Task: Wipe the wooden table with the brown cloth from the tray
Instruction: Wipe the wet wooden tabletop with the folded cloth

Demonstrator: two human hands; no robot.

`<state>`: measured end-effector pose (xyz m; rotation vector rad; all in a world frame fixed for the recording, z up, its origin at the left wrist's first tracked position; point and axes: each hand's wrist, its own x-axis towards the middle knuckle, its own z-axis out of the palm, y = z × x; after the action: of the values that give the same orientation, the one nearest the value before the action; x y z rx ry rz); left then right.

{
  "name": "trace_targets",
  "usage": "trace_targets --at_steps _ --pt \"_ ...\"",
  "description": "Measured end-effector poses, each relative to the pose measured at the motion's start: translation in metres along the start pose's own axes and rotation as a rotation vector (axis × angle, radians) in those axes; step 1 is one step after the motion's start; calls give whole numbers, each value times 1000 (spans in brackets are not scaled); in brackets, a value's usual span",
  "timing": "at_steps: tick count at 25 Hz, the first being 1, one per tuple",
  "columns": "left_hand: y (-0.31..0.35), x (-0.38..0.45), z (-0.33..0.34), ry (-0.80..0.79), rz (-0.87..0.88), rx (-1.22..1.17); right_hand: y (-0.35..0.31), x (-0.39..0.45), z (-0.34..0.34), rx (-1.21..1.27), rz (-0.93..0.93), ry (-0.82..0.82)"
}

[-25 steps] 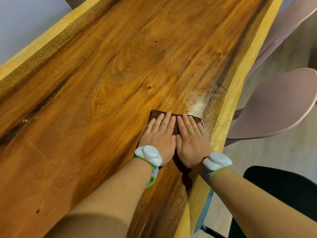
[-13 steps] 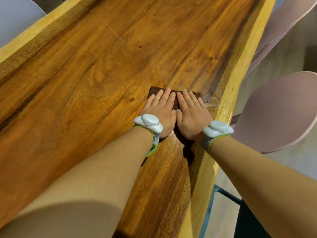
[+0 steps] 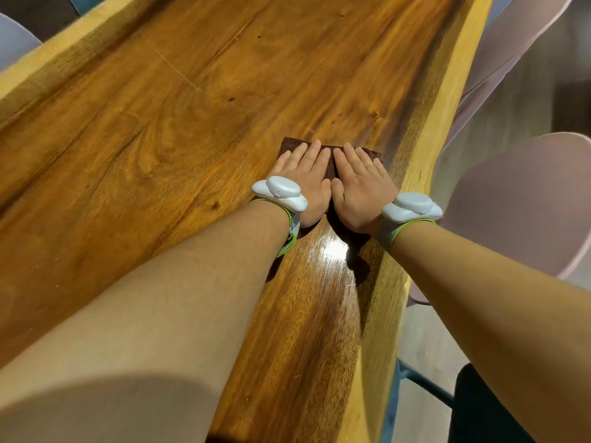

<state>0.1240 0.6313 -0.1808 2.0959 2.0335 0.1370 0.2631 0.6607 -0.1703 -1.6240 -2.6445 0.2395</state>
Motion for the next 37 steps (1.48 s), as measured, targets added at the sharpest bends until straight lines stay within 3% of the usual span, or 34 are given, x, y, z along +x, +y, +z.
trace_targets --at_steps 7,15,32,37 --pt "1 -15 2 -22 47 -12 -9 -23 7 5 74 38" --pt "0 -95 9 -28 124 -14 -47 -100 24 31 131 62" --pt "-14 -290 16 -38 22 26 -150 -248 46 22 68 74" --pt "-16 -341 14 -27 -18 24 -173 -286 48 19 -6 11"
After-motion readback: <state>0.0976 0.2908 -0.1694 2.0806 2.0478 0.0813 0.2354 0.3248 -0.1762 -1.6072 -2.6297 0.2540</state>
